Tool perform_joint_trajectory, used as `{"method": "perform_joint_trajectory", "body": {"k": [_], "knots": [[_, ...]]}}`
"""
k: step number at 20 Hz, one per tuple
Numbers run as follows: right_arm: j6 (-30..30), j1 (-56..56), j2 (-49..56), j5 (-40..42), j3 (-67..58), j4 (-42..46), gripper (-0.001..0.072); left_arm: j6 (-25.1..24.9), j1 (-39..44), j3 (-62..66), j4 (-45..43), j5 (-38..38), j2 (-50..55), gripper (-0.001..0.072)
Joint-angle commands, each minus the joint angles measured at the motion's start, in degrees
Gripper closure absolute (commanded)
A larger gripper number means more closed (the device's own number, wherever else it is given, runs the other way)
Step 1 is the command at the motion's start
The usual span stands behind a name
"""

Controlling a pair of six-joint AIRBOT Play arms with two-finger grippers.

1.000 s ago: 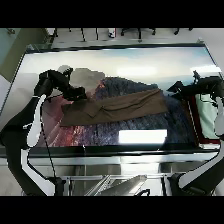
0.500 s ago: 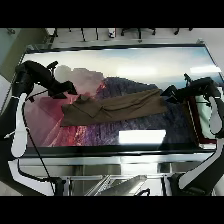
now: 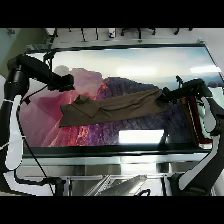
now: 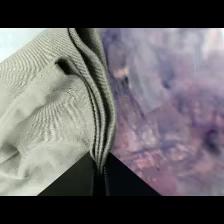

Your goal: Fold the shirts.

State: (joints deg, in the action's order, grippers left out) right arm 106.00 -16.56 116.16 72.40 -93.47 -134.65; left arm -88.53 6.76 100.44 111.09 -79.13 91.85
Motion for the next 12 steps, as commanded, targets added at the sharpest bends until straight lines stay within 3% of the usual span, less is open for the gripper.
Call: {"method": "perform_joint_trajectory", "body": {"k": [1,8,12], "knots": [[0.5,0.11,-3.04,2.86,-0.35,-3.28,0.0685,-0.11,6.16,-2.1,-0.02,5.64,0.7,0.0696],[-2.56,-0.83,-23.87,9.99,8.15,13.62,0.0685,-0.52,22.01,-3.56,0.44,16.39,13.64,0.0696],[-2.51,-3.69,-35.56,11.74,9.38,11.82,0.0685,-0.55,28.79,2.78,8.02,20.7,23.26,0.0696]]}}
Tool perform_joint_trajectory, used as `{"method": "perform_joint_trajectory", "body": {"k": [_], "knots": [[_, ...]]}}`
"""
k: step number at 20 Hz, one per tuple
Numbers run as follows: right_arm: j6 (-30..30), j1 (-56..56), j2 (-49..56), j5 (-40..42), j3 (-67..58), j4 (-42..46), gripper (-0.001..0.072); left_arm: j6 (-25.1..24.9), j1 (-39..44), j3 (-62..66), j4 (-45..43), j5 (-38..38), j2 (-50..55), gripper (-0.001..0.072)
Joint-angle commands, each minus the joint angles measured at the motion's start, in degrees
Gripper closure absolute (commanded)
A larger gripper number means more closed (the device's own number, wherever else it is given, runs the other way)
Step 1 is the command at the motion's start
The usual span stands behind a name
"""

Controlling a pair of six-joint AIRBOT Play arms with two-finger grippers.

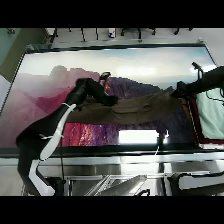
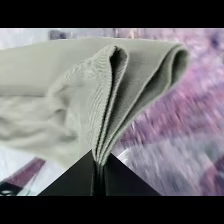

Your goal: Fold the shirts.

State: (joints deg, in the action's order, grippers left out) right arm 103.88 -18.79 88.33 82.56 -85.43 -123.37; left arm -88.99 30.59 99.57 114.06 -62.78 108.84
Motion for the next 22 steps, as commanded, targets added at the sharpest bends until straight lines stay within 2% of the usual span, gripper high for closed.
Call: {"method": "perform_joint_trajectory", "body": {"k": [1,5,9,12,17,22], "knots": [[-0.13,-1.49,-9.44,1.64,1.31,-2.16,0.0685,-0.09,6.67,6.23,7.21,5.2,8.68,0.0696],[2.86,-1.36,-13.49,1.7,1.31,-16.94,0.0685,0.48,12.41,15.98,8.63,4.09,16.9,0.0696],[2.43,0.98,-14.03,4.15,1.36,-17.11,0.0685,3.32,14.01,17.38,9.16,6.29,19.39,0.0696],[1.44,3.13,-14.03,4.48,1.36,-16.79,0.0685,3.72,13.29,16.63,9.49,2.91,19.15,0.0696],[-0.42,5.42,-14.03,5.46,1.36,-16.76,0.0685,3.56,10.12,16.63,10.45,-0.39,12.81,0.0696],[-2.75,9.75,-14.03,4.17,1.36,-17.14,0.0685,0.87,-2.84,16.63,9.01,-15.72,-2.97,0.0696]]}}
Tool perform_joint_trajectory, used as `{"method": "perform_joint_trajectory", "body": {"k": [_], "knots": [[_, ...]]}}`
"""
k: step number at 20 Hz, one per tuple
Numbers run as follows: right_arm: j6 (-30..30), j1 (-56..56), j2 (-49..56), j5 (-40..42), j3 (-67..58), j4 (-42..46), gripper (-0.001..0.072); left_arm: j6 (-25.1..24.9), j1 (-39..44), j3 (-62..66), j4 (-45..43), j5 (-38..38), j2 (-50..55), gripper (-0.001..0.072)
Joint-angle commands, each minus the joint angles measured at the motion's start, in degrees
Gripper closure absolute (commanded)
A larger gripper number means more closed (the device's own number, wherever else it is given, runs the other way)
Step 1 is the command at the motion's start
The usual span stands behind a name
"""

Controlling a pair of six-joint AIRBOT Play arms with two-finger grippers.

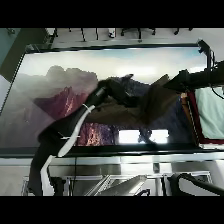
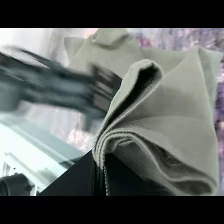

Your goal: Fold the shirts.

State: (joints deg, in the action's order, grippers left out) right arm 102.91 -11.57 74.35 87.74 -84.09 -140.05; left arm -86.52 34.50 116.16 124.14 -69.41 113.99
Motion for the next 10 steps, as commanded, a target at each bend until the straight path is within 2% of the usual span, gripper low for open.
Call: {"method": "perform_joint_trajectory", "body": {"k": [1,4,6,9,10], "knots": [[-2.97,4.68,-0.04,-3.54,0.02,-0.83,0.0684,-1.55,-10.78,0.07,-3.63,-11.93,-12.59,0.0697],[-4.52,16.31,0.37,-17.99,0.02,-1.46,0.0684,-1.4,-22.56,0.02,-10.71,-16.02,-25.66,0.0696],[-4.76,27.5,3.04,-30.99,0.02,-1.4,0.0684,-1.42,-29.9,0.02,-10.12,-16.85,-33.03,0.0697],[-4.74,45.44,13.81,-55.69,0.0,-1.14,0.0683,-1.49,-37.07,-0.83,-10.14,-17.33,-41.62,0.0697],[-4.81,50.51,18.71,-64.04,-0.11,-1.25,0.0641,-1.51,-38.45,-2.21,-10.16,-17.18,-44.13,0.0697]]}}
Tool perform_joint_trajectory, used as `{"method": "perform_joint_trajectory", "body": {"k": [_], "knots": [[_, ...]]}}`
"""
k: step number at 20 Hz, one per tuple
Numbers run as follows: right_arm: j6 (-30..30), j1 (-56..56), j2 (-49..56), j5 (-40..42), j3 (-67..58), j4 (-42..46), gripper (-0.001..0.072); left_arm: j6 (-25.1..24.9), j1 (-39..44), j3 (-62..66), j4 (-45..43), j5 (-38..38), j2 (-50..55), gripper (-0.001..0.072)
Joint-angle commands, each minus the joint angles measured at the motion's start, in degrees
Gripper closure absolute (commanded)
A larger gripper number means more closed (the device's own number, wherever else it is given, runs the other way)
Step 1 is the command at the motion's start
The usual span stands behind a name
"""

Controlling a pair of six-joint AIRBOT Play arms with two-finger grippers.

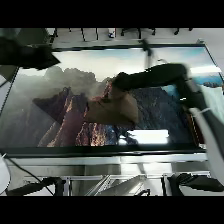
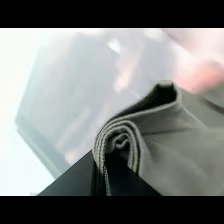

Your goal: Fold the shirts.

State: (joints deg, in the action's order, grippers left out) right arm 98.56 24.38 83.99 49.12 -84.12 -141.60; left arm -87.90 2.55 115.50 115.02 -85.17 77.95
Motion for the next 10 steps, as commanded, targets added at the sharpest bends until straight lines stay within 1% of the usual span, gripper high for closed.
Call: {"method": "perform_joint_trajectory", "body": {"k": [1,2,3,4,6,9,10], "knots": [[-0.7,19.23,14.53,-31.78,-0.52,0.33,0.0395,-0.15,-7.32,-3.63,-1.03,-0.96,-10.29,0.0696],[-2.86,22.69,19.61,-34.82,-1.36,0.35,0.0195,-0.83,-7.74,-6.34,-1.05,-0.13,-12.55,0.0696],[-5.01,24.3,22.97,-34.71,-2.14,0.37,0.0166,-1.73,-7.82,-9.6,-1.05,1.11,-14.67,0.0696],[-6.51,24.44,24.5,-32.65,-2.32,0.42,0.0166,-2.23,-7.82,-12.94,-1.05,2.49,-16.65,0.0697],[-6.43,20.5,22.86,-26.36,-2.43,2.58,0.0166,-3.61,-7.82,-18.64,-1.05,5.35,-20.09,0.0696],[-6.03,7.87,15.06,-11.65,-2.51,7.26,0.0161,-3.78,-7.82,-24.81,-1.03,9.2,-23.82,0.0696],[-6.08,2.89,12.04,-5.64,-2.51,9.11,0.0115,-3.82,-7.82,-26.47,-1.03,10.27,-24.87,0.0696]]}}
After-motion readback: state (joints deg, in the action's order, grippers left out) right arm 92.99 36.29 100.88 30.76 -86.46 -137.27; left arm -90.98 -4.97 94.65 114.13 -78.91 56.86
